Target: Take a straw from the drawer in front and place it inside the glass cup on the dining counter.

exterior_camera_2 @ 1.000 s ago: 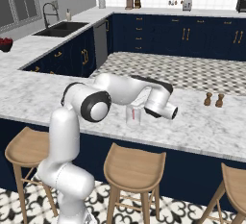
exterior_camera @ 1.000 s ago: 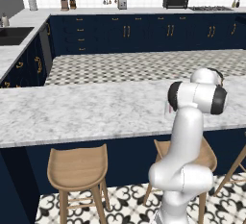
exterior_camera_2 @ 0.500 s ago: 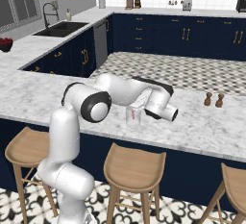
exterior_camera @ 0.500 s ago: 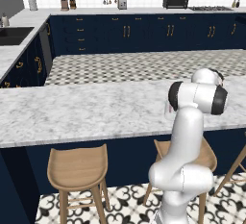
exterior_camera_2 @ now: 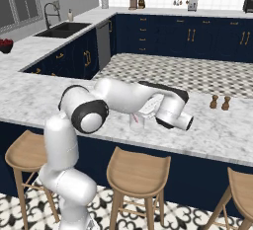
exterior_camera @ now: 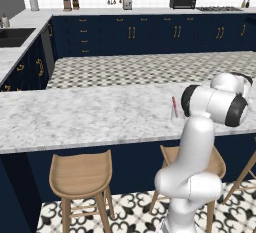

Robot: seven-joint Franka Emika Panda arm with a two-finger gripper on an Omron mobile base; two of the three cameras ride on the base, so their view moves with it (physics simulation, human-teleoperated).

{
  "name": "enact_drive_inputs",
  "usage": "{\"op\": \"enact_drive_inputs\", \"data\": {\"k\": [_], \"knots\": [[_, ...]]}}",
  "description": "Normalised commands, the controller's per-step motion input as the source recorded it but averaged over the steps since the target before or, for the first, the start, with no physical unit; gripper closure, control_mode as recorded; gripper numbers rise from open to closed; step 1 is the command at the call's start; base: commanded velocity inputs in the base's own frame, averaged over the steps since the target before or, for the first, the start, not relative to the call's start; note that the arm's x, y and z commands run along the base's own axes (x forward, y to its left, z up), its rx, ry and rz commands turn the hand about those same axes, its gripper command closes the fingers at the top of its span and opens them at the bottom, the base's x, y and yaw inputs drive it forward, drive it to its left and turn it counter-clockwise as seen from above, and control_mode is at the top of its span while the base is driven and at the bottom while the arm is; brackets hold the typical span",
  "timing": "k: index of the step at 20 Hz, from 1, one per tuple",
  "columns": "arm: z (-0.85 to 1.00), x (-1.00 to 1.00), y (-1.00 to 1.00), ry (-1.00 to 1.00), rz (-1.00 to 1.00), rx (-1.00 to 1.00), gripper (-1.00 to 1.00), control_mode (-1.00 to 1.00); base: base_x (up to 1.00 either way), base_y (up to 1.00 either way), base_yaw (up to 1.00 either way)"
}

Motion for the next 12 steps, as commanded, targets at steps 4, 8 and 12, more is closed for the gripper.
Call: {"op": "enact_drive_inputs", "data": {"k": [4, 8, 12], "knots": [[1.00, -0.83, -0.01, 0.00, -0.03, -0.02, -1.00, -1.00, 0.00, 0.00, 0.00], [0.90, -0.86, 0.00, -0.02, -0.01, -0.14, -1.00, -1.00, 0.00, 0.00, 0.00], [0.63, -0.64, 0.00, -0.02, -0.04, -0.33, -1.00, -1.00, 0.00, 0.00, 0.00]]}}
